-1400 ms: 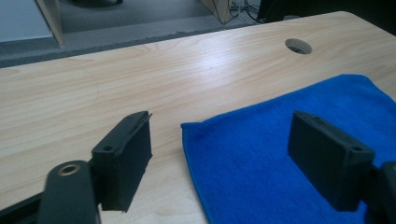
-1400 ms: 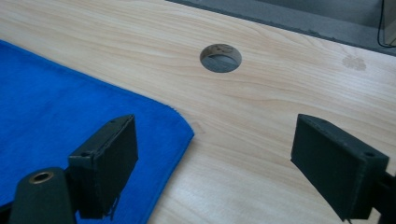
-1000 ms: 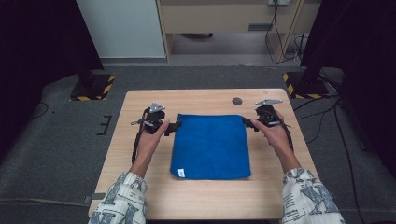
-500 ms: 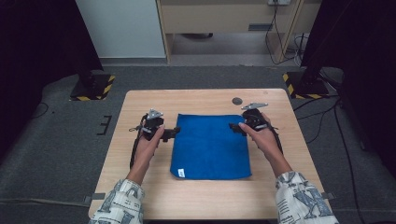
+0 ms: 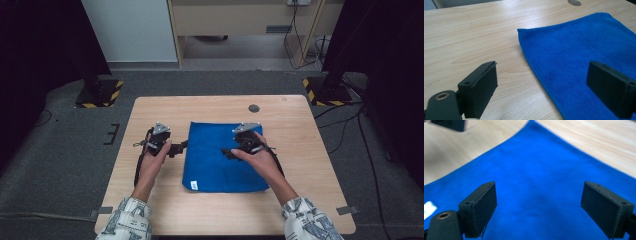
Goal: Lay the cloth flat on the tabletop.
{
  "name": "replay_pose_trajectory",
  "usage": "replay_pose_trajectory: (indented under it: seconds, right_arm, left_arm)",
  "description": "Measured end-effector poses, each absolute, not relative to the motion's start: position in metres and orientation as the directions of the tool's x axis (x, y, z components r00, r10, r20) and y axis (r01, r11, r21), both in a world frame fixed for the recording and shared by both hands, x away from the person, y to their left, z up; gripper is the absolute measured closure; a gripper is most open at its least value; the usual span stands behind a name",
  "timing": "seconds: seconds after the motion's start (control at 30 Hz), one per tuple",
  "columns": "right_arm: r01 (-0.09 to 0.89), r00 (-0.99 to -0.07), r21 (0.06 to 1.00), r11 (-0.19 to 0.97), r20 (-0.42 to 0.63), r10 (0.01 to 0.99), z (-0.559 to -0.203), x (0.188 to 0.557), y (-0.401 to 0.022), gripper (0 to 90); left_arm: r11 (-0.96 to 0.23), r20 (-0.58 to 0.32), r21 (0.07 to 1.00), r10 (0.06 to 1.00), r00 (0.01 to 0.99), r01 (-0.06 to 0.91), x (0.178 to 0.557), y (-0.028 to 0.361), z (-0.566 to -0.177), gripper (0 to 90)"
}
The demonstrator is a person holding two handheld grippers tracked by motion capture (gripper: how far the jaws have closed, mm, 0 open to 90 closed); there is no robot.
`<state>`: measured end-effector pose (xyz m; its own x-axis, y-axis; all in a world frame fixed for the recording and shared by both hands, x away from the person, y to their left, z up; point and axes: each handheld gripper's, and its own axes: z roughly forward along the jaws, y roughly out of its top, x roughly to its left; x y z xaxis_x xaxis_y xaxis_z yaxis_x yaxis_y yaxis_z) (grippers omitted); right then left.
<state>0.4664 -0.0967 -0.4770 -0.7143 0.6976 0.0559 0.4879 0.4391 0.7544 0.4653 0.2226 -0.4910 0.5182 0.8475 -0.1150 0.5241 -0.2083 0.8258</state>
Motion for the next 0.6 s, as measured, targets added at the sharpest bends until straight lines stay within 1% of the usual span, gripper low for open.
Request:
replay_pose_trajectory:
  seconds: [0.07, 0.43, 0.6]
  right_arm:
    - [0.489, -0.73, 0.756, 0.436, 0.081, 0.679, -0.479, 0.461, -0.087, 13.2]
    - [0.443, -0.789, 0.753, 0.486, 0.07, 0.61, -0.479, 0.437, -0.055, 15.4]
    - [0.438, -0.809, 0.749, 0.498, 0.088, 0.581, -0.481, 0.424, -0.041, 16.6]
  left_arm:
    - [-0.213, -0.107, 0.826, 0.85, 0.516, 0.521, 0.465, 0.226, -0.491, 9.4]
    - [-0.183, -0.115, 0.829, 0.87, 0.48, 0.529, 0.464, 0.245, -0.493, 9.4]
    - [-0.167, -0.124, 0.83, 0.875, 0.469, 0.532, 0.465, 0.254, -0.493, 9.4]
